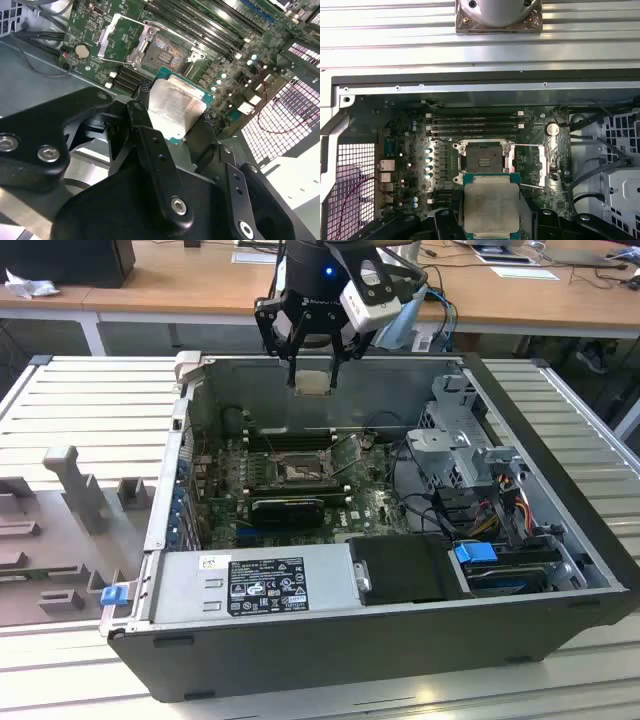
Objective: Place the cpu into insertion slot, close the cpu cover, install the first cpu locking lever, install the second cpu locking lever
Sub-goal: 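Place the cpu into insertion slot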
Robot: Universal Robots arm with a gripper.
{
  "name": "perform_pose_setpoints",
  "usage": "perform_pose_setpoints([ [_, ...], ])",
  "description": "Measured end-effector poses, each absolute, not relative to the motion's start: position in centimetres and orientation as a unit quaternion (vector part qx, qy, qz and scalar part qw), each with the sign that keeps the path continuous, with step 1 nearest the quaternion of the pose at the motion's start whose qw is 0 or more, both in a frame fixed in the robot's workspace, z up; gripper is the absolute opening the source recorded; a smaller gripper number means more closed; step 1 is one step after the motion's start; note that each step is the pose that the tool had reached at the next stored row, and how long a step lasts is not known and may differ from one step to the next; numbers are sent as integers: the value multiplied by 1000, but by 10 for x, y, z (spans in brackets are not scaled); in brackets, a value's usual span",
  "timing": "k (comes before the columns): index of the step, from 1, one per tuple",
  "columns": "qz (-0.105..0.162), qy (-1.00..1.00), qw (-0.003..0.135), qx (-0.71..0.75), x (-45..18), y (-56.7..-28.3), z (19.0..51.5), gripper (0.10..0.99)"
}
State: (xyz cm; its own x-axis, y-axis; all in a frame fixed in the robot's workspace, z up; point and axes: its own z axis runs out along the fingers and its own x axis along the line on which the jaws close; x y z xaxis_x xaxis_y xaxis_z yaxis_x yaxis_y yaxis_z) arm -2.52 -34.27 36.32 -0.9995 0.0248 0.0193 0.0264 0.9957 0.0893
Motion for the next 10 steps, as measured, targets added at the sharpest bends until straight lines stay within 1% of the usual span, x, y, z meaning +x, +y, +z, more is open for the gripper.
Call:
perform_pose_setpoints([
  [10,-45,-998,8,-40,-25,-343,363,541],
])
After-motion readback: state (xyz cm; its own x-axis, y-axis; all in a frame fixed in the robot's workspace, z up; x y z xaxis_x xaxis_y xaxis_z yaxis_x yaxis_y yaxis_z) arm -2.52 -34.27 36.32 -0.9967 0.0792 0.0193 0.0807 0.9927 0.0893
